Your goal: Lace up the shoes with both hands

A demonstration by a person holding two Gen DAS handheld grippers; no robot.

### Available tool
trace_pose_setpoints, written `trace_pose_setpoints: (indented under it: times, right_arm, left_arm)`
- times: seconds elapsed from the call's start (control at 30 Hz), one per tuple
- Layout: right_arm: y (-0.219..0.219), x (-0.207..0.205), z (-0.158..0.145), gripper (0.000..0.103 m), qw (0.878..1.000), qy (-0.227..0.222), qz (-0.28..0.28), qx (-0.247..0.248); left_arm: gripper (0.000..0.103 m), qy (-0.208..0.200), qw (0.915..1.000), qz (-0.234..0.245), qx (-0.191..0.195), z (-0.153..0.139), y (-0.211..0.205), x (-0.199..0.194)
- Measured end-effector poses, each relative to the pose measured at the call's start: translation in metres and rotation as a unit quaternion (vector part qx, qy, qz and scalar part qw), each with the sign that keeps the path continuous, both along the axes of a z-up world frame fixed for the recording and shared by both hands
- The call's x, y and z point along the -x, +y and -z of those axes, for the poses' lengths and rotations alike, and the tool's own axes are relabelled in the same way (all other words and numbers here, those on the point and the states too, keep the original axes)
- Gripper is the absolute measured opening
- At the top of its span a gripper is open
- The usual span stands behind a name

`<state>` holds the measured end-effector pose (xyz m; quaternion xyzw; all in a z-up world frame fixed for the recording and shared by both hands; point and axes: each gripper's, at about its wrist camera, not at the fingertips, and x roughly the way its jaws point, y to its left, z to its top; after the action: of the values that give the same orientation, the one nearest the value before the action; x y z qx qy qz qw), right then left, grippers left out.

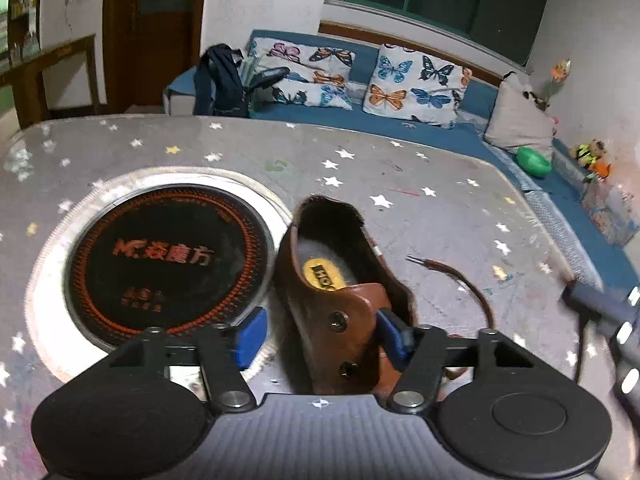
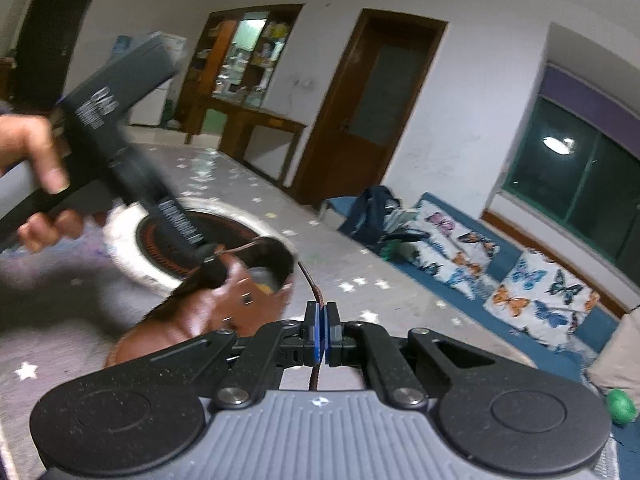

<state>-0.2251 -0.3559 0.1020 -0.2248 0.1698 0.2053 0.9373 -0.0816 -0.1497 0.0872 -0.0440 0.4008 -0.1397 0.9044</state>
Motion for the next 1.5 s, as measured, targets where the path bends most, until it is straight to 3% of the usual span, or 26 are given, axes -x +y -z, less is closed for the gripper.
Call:
trace_pose_setpoints:
  times: [0.17,0.33,0.47,0.77,1.0,1.17,1.5]
  right_arm:
    - [0.013,0.002,0.014,0.001,0.999,0.024,-0.028,0.008]
    - [0.028,0.002,0.027,0.001,0.998,0.044,-0.053,0.008]
    - [0.040,-0.002,0.037,0.001,0.996,0.054,-0.070,0.005]
    - [0.056,-0.020,0.048,0.002,0.994,0.067,-0.087,0.012]
    - [0.068,-0.029,0.051,0.002,0.992,0.064,-0.106,0.031]
    - [0.071,-0.032,0.051,0.002,0.990,0.061,-0.119,0.045]
    - [0.084,-0.034,0.053,0.002,0.983,0.041,-0.153,0.095]
  left_arm:
    - [0.052,0.013,0.9999,-0.008,0.008,-0.002,-0.003,-0.006]
    - [0.041,0.028,0.9991,-0.012,0.031,0.000,-0.001,-0.010]
    - [0.039,0.031,0.9972,0.007,0.068,0.003,0.013,-0.012]
    - [0.039,0.042,0.9753,0.076,0.203,0.024,0.064,-0.027]
    - [0.040,0.040,0.9545,0.119,0.270,0.038,0.085,-0.034]
    - [0.040,0.038,0.9444,0.136,0.297,0.045,0.093,-0.037]
    - [0.040,0.036,0.9402,0.145,0.306,0.046,0.097,-0.037]
